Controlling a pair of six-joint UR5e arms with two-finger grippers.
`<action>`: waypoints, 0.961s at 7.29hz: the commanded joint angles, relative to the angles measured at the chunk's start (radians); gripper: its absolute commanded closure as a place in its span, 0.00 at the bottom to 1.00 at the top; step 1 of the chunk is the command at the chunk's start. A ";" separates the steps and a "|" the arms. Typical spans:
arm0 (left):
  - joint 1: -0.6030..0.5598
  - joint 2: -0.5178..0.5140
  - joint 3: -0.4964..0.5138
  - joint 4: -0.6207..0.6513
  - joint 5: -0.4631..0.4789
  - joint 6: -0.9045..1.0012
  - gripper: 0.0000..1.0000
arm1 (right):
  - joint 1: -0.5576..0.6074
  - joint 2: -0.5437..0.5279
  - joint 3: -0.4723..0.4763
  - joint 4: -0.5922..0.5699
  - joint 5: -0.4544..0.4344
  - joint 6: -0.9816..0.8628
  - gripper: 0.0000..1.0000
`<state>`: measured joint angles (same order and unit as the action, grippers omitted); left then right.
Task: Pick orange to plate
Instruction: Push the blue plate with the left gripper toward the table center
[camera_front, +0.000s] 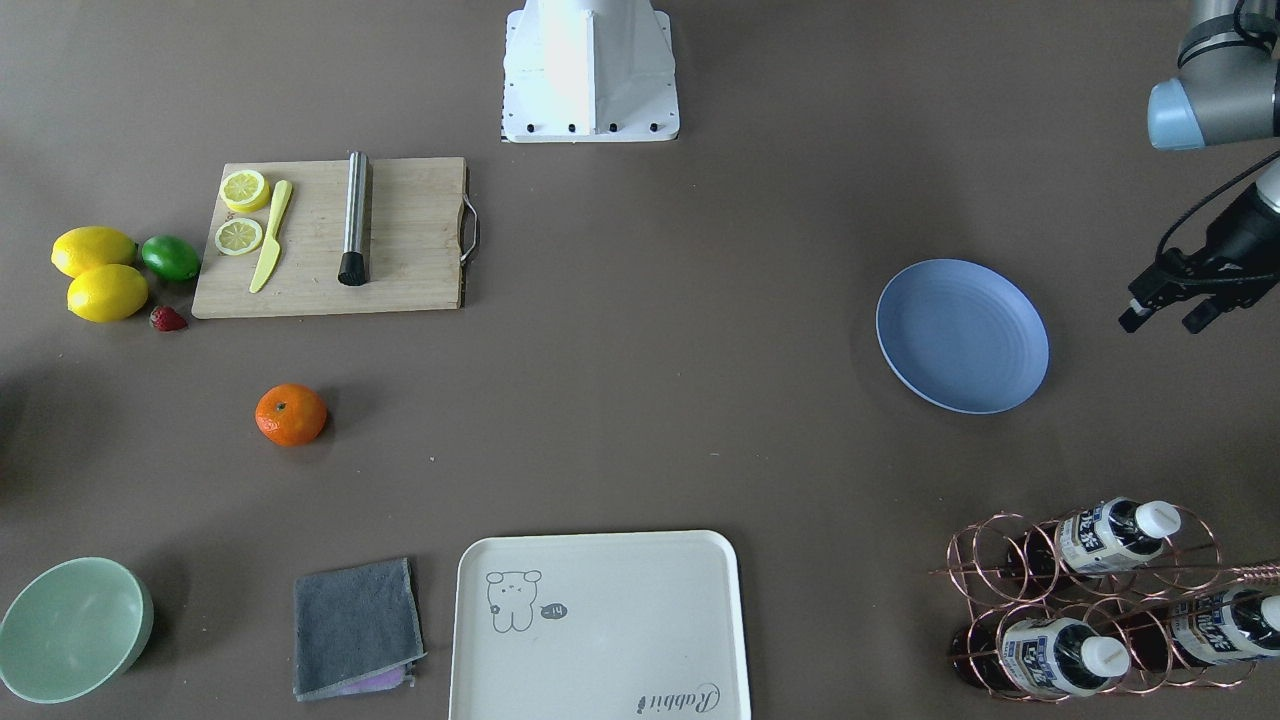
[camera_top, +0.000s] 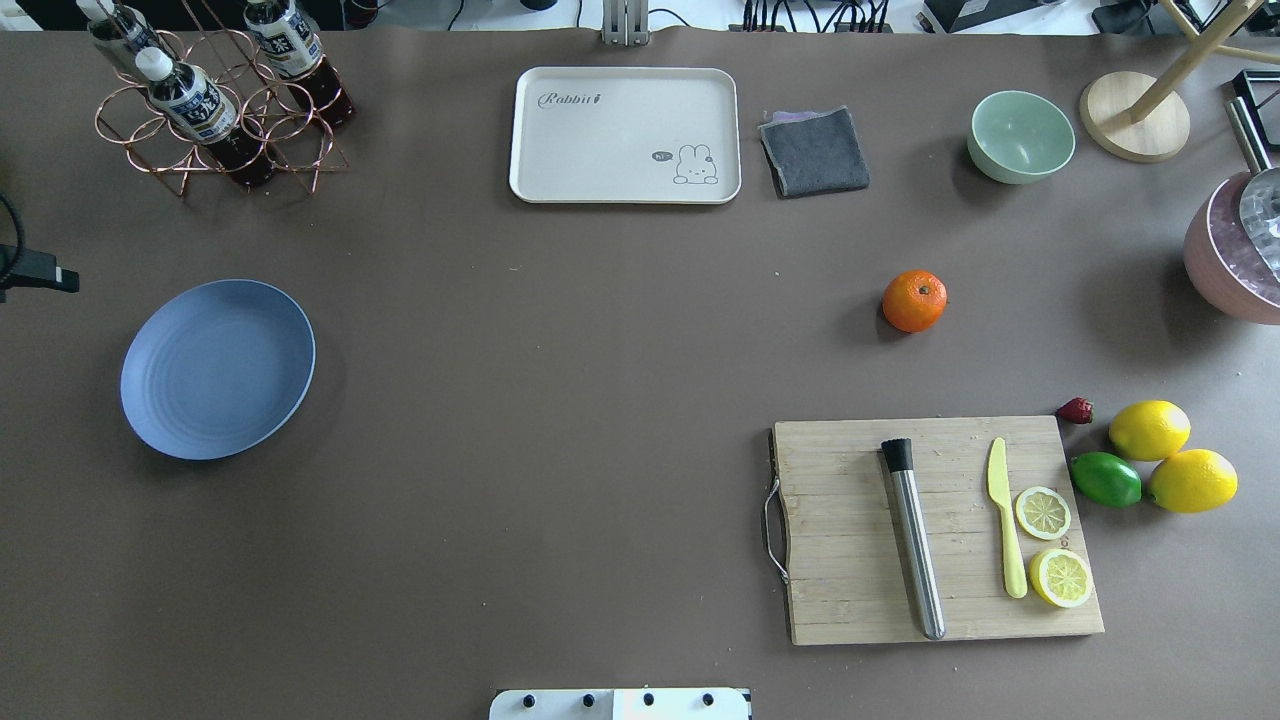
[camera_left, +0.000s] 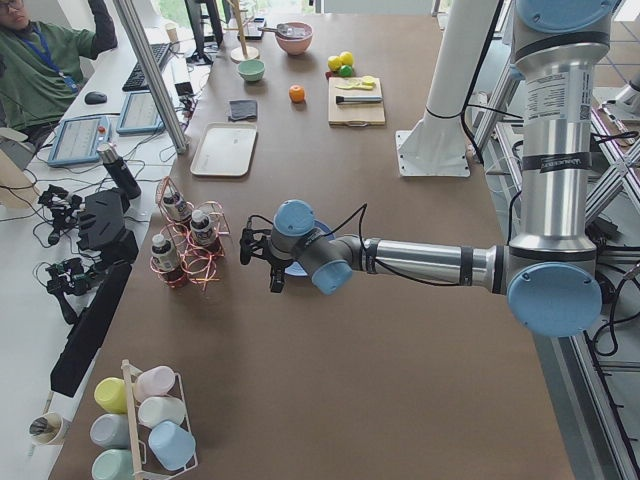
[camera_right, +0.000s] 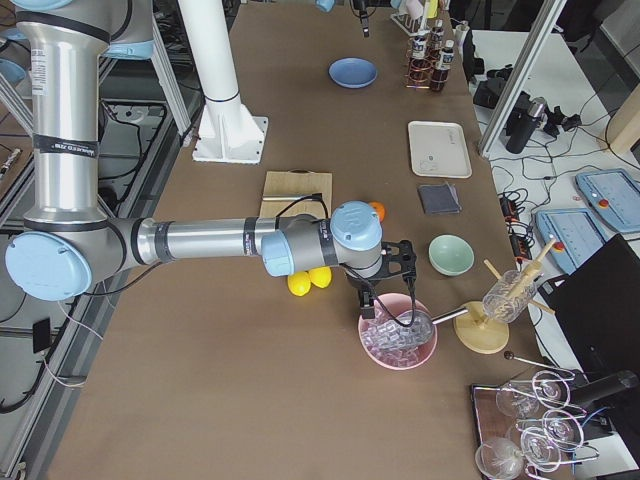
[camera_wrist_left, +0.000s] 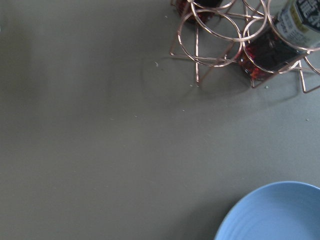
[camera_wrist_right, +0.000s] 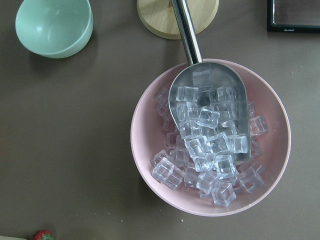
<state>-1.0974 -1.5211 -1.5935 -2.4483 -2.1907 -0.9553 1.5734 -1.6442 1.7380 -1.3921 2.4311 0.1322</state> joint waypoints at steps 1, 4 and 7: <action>0.155 -0.002 0.082 -0.189 0.101 -0.149 0.02 | 0.000 0.001 0.000 0.001 -0.001 0.004 0.00; 0.169 -0.004 0.167 -0.294 0.105 -0.152 0.03 | 0.000 0.001 0.009 0.001 -0.001 0.006 0.00; 0.171 -0.007 0.153 -0.298 0.105 -0.181 0.99 | 0.000 0.004 0.009 0.001 0.000 0.006 0.00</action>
<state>-0.9279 -1.5258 -1.4353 -2.7439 -2.0863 -1.1313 1.5739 -1.6406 1.7470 -1.3913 2.4301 0.1381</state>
